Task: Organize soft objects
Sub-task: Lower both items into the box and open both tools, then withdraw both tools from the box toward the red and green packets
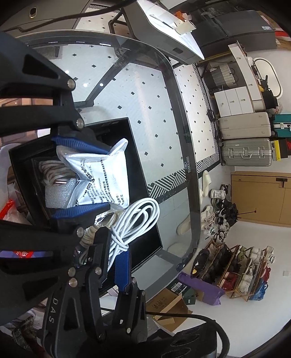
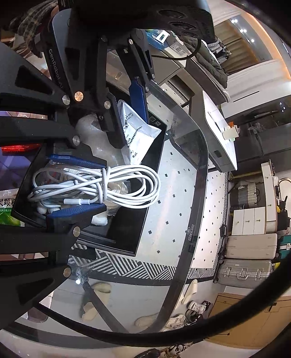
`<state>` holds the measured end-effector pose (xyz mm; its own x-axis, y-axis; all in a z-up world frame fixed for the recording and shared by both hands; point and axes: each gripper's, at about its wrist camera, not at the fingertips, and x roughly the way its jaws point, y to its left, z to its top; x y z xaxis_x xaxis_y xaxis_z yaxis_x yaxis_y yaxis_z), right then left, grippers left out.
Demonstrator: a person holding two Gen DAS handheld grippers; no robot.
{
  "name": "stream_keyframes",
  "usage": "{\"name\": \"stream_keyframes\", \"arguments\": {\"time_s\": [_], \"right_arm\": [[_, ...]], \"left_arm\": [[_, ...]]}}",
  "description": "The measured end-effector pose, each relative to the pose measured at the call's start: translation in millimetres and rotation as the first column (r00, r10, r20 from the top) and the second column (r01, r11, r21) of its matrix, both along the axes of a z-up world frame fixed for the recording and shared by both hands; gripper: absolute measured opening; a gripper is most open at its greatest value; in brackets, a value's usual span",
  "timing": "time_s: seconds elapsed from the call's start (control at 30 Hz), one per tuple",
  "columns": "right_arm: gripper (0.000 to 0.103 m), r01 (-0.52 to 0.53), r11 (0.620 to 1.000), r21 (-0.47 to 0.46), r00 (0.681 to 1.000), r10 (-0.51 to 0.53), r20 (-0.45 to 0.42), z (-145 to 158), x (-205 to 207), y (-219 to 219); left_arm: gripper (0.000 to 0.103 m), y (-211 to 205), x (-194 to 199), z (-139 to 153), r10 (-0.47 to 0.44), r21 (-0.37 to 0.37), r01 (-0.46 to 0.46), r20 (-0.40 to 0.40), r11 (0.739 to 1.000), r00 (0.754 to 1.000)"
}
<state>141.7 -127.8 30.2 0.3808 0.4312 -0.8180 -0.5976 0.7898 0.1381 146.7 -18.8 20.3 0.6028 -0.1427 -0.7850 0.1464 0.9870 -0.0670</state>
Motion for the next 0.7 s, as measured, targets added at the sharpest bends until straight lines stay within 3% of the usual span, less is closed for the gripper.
{"name": "stream_keyframes", "arguments": {"time_s": [0.1,0.23,0.33,0.5,0.7], "right_arm": [[0.046,0.005,1.0,0.015,1.0,-0.005,0.011,5.5,-2.4,-4.1],[0.048,0.011,1.0,0.023,1.0,-0.012,0.027,14.2,-7.1,-11.3],[0.054,0.02,1.0,0.025,0.999,-0.021,0.042,20.2,-11.2,-16.8],[0.077,0.021,0.998,0.056,0.998,-0.025,0.054,29.6,-19.1,-27.6],[0.091,0.05,0.997,0.057,0.996,-0.054,0.074,38.5,-27.8,-41.5]], "left_arm": [[0.047,2.4,-1.9,3.6,0.004,-0.01,-0.004,-0.002,1.0,1.0],[0.058,4.9,-4.9,9.1,0.007,-0.015,-0.006,0.006,1.0,1.0],[0.059,4.3,-9.2,12.6,0.003,-0.016,-0.003,0.012,1.0,1.0],[0.068,1.9,-18.7,19.3,-0.009,-0.016,0.01,0.026,1.0,1.0],[0.081,-0.3,-32.7,28.9,-0.027,-0.006,0.028,0.05,1.0,0.998]]}}
